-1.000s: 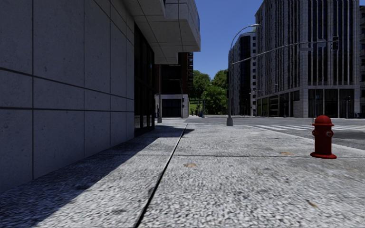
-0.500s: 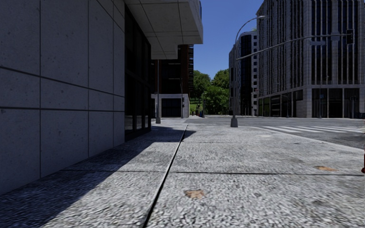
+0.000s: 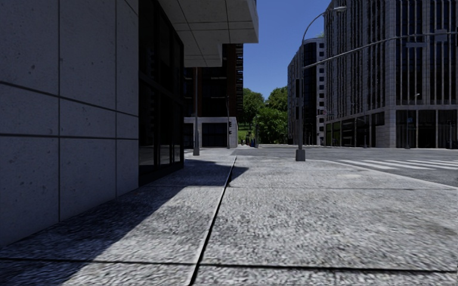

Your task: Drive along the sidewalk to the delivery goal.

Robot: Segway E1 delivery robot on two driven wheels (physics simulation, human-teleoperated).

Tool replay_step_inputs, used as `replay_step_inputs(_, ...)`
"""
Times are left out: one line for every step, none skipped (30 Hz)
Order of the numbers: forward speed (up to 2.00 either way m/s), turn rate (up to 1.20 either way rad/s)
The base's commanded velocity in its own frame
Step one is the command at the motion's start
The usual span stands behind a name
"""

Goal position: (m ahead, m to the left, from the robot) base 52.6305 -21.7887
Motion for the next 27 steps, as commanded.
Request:
replay_step_inputs(2.00, 0.00)
replay_step_inputs(2.00, 0.00)
replay_step_inputs(2.00, 0.00)
replay_step_inputs(2.00, 0.00)
replay_step_inputs(2.00, 0.00)
replay_step_inputs(2.00, 0.00)
replay_step_inputs(2.00, 0.00)
replay_step_inputs(2.00, 0.00)
replay_step_inputs(2.00, 0.00)
replay_step_inputs(2.00, 0.00)
replay_step_inputs(2.00, 0.00)
replay_step_inputs(2.00, 0.00)
replay_step_inputs(2.00, 0.00)
replay_step_inputs(2.00, 0.00)
replay_step_inputs(2.00, 0.00)
replay_step_inputs(2.00, 0.00)
replay_step_inputs(2.00, 0.00)
replay_step_inputs(2.00, 0.00)
replay_step_inputs(2.00, 0.00)
replay_step_inputs(2.00, 0.00)
replay_step_inputs(2.00, 0.00)
replay_step_inputs(2.00, 0.00)
replay_step_inputs(2.00, 0.00)
replay_step_inputs(2.00, 0.00)
replay_step_inputs(2.00, 0.00)
replay_step_inputs(2.00, 0.00)
replay_step_inputs(2.00, 0.00)
